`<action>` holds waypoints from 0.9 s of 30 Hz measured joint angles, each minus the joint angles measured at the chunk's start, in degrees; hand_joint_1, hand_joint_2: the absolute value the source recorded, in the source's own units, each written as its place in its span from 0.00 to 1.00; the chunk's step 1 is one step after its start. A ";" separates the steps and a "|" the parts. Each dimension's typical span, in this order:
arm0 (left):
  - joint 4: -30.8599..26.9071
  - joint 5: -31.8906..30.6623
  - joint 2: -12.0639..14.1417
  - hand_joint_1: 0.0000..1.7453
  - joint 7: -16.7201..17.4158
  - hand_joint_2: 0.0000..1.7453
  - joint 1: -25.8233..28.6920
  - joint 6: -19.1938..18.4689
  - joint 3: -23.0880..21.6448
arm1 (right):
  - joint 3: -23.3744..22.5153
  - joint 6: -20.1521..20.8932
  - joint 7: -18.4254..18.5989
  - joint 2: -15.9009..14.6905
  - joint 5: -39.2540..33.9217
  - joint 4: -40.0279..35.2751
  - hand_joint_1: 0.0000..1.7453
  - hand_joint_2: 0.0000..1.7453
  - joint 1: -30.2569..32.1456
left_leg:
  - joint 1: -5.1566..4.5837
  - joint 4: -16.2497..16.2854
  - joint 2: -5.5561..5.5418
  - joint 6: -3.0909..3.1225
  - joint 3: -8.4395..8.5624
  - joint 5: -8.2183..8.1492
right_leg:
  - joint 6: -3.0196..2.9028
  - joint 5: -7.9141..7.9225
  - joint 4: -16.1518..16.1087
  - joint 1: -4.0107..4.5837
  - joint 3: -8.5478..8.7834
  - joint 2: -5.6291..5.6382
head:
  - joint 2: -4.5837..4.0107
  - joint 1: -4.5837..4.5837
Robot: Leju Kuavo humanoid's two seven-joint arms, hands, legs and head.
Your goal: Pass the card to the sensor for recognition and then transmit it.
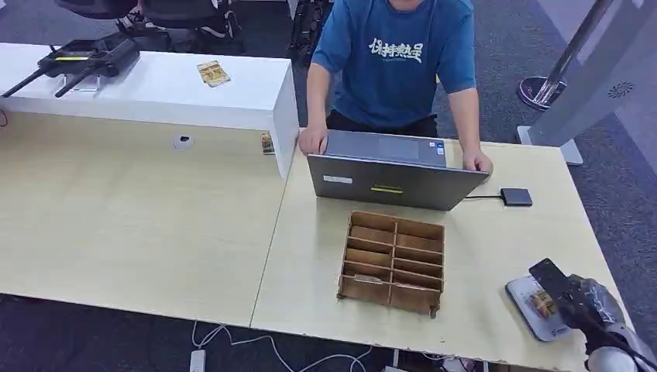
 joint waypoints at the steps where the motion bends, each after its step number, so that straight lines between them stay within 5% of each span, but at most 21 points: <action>1: 0.00 0.04 0.00 0.00 0.00 0.00 0.01 0.00 0.00 | 0.00 0.18 -0.55 0.00 -0.77 0.02 1.00 1.00 0.00 | 0.00 0.00 0.00 0.00 0.00 0.00 | 0.00 0.00 0.00 0.00 0.00 0.01 | 0.00 0.00; 7: 0.00 0.57 0.00 0.00 -0.44 0.00 0.02 -0.13 0.00 | -0.07 -1.87 -4.07 0.22 -5.51 -1.09 1.00 1.00 0.08 | 0.00 0.00 0.00 0.00 -0.01 0.00 | 0.00 0.00 0.01 0.00 -0.01 0.00 | 0.00 -0.02; 27: 0.00 1.01 0.00 0.00 -1.18 0.00 0.02 -0.22 0.00 | -0.72 -9.25 -6.93 2.05 -7.65 -9.90 1.00 1.00 1.20 | 0.00 0.00 0.00 0.00 -0.01 0.00 | 0.00 0.00 0.01 0.00 -0.02 0.00 | 0.00 0.00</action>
